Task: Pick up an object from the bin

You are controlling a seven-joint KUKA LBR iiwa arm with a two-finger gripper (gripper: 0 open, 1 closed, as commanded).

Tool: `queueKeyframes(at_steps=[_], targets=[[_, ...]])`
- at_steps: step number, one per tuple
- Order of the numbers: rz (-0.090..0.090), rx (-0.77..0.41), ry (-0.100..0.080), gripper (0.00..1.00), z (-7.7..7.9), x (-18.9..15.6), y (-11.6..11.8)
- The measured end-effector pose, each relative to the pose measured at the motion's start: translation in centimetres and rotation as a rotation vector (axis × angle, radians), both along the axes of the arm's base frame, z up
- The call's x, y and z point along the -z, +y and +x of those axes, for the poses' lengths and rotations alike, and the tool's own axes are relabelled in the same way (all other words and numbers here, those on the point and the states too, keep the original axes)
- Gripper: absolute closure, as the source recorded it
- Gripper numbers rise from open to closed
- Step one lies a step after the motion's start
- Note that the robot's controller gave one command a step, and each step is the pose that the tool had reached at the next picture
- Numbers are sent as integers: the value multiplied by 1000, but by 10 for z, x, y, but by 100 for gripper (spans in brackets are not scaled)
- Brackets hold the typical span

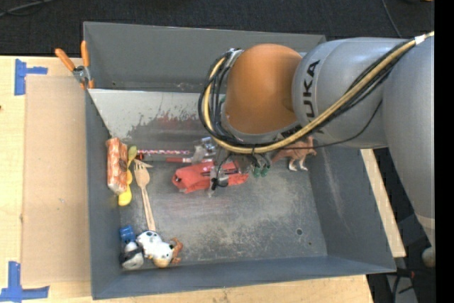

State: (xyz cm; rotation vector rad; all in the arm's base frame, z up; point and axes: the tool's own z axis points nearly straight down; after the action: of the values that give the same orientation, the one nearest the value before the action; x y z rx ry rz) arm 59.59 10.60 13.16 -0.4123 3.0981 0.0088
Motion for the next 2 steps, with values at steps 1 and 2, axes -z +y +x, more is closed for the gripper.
queueKeyframes(at_steps=[1, 2], targets=[[-2, -141, 7, 100, -20, 46, -32], [-1, -109, 13, 100, -13, -1, -19]])
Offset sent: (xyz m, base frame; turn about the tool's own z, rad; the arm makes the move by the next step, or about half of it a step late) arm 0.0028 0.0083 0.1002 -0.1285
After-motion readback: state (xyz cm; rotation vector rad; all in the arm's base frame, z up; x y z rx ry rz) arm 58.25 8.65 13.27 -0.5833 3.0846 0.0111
